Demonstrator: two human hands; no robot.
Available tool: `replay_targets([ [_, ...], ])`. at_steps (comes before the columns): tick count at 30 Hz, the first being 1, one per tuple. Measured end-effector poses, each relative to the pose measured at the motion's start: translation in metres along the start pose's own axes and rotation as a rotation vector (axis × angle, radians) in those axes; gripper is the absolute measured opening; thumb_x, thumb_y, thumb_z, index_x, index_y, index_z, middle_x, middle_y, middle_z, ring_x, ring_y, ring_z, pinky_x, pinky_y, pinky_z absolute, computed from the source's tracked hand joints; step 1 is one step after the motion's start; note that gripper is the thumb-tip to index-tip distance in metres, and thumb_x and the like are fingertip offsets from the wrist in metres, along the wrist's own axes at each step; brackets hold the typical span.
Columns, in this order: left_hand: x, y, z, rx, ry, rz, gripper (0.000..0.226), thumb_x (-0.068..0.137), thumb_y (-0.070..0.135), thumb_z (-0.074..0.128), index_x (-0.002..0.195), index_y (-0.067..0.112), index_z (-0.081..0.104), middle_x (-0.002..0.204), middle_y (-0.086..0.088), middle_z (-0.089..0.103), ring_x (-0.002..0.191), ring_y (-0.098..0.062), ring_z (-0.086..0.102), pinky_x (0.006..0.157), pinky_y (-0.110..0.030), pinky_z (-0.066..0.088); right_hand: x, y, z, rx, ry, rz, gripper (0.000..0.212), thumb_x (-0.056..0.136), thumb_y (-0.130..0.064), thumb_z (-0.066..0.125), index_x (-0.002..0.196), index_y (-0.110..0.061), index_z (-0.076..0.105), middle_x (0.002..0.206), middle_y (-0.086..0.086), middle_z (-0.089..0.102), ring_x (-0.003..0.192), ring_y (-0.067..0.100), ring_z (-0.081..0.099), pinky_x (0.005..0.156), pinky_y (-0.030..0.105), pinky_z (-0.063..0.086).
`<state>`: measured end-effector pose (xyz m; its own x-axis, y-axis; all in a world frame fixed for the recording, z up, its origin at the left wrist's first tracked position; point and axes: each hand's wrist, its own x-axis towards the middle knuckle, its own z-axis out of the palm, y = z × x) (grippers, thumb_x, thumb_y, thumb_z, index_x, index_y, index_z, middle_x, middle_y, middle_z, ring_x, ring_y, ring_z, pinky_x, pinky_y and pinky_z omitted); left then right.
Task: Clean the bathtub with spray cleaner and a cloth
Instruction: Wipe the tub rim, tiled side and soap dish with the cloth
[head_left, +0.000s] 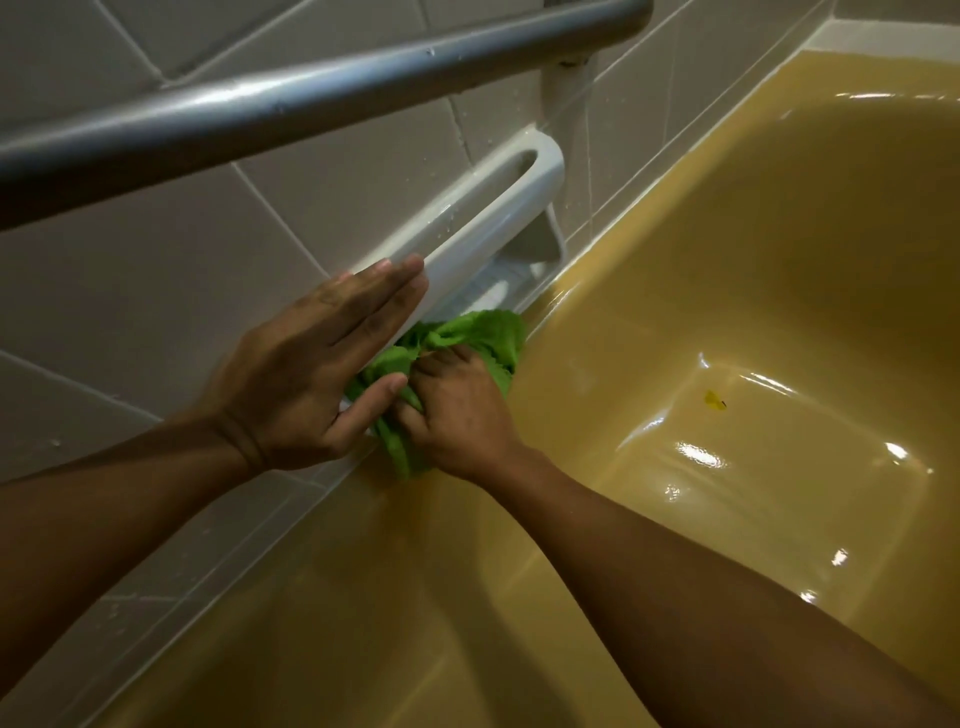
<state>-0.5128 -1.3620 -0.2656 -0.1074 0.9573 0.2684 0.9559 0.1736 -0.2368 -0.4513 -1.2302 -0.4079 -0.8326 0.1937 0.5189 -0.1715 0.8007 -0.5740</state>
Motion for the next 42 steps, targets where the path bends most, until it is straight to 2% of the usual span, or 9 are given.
replay_targets([
  [4, -0.003, 0.001, 0.002, -0.008, 0.023, -0.040, 0.063, 0.102, 0.035, 0.051, 0.156, 0.005, 0.038, 0.165, -0.012, 0.033, 0.153, -0.025, 0.033, 0.120, -0.047, 0.037, -0.017, 0.011, -0.021, 0.229, 0.043, 0.125, 0.035, 0.102, -0.043, 0.049, 0.109, -0.017, 0.072, 0.105, 0.004, 0.072, 0.100, 0.022, 0.062, 0.094, 0.042, 0.045],
  [9, -0.007, 0.015, 0.009, -0.053, 0.109, -0.218, 0.055, 0.103, 0.030, 0.044, 0.156, 0.014, 0.042, 0.163, -0.003, 0.038, 0.151, -0.021, 0.037, 0.117, -0.040, 0.040, -0.041, 0.040, -0.073, 0.635, 0.303, 0.792, 0.034, 0.102, -0.049, 0.055, 0.095, -0.019, 0.071, 0.090, 0.002, 0.075, 0.083, 0.018, 0.072, 0.077, 0.042, 0.060],
  [12, -0.012, 0.021, 0.008, -0.076, 0.051, -0.309, 0.058, 0.104, 0.030, 0.039, 0.161, 0.022, 0.030, 0.168, 0.006, 0.027, 0.155, -0.016, 0.026, 0.116, -0.040, 0.036, -0.035, 0.047, -0.114, 0.836, 0.470, 0.878, 0.035, 0.105, -0.049, 0.046, 0.099, -0.022, 0.068, 0.092, 0.001, 0.076, 0.084, 0.013, 0.075, 0.074, 0.038, 0.062],
  [19, -0.052, 0.035, -0.009, -0.161, -0.122, -0.469, 0.066, 0.105, 0.029, 0.035, 0.165, 0.028, 0.009, 0.172, 0.014, 0.004, 0.159, -0.011, 0.002, 0.127, -0.024, 0.000, 0.019, 0.036, -0.177, 0.910, 0.329, 0.558, 0.034, 0.105, -0.055, 0.036, 0.115, -0.034, 0.060, 0.119, -0.001, 0.068, 0.111, 0.021, 0.067, 0.095, 0.049, 0.057],
  [26, -0.058, 0.039, -0.024, -0.227, -0.184, -0.494, 0.067, 0.105, 0.035, 0.032, 0.165, 0.027, 0.003, 0.172, 0.016, -0.003, 0.158, -0.007, -0.005, 0.128, -0.032, 0.005, 0.067, 0.017, -0.130, 0.001, 0.040, 0.270, 0.058, 0.104, -0.057, 0.030, 0.145, -0.025, 0.054, 0.167, 0.000, 0.024, 0.157, 0.034, -0.002, 0.125, 0.059, 0.000],
  [32, -0.051, 0.041, -0.031, -0.281, 0.029, -0.597, 0.062, 0.099, 0.006, 0.058, 0.158, 0.011, 0.038, 0.165, -0.005, 0.033, 0.151, -0.009, 0.027, 0.122, -0.013, 0.015, 0.049, -0.010, -0.115, -0.252, -0.002, 0.064, 0.056, 0.103, -0.056, 0.032, 0.125, -0.021, 0.070, 0.148, 0.008, 0.052, 0.147, 0.035, 0.031, 0.124, 0.059, 0.006],
  [35, -0.051, 0.044, -0.037, -0.198, 0.100, -0.639, 0.053, 0.088, -0.004, 0.072, 0.140, 0.000, 0.060, 0.146, -0.017, 0.057, 0.133, -0.028, 0.054, 0.116, -0.022, 0.031, 0.045, -0.020, -0.109, -0.298, -0.016, -0.062, 0.054, 0.103, -0.055, 0.036, 0.115, -0.018, 0.074, 0.132, 0.009, 0.061, 0.134, 0.034, 0.044, 0.123, 0.056, 0.014],
  [38, -0.051, 0.046, -0.042, -0.224, 0.081, -0.650, 0.044, 0.087, 0.001, 0.077, 0.130, 0.004, 0.069, 0.141, -0.009, 0.062, 0.127, -0.024, 0.061, 0.111, -0.028, 0.040, 0.056, -0.010, -0.122, -0.341, -0.127, -0.177, 0.059, 0.103, -0.059, 0.031, 0.115, -0.018, 0.072, 0.126, 0.008, 0.062, 0.125, 0.032, 0.049, 0.118, 0.051, 0.022],
  [42, -0.049, 0.038, -0.046, -0.216, 0.091, -0.641, 0.037, 0.091, 0.010, 0.074, 0.127, 0.015, 0.073, 0.137, 0.004, 0.061, 0.120, -0.016, 0.063, 0.110, -0.008, 0.036, 0.073, 0.024, -0.150, -0.350, -0.215, -0.261, 0.066, 0.101, -0.061, 0.024, 0.120, -0.016, 0.069, 0.127, 0.011, 0.059, 0.117, 0.031, 0.049, 0.106, 0.044, 0.028],
])
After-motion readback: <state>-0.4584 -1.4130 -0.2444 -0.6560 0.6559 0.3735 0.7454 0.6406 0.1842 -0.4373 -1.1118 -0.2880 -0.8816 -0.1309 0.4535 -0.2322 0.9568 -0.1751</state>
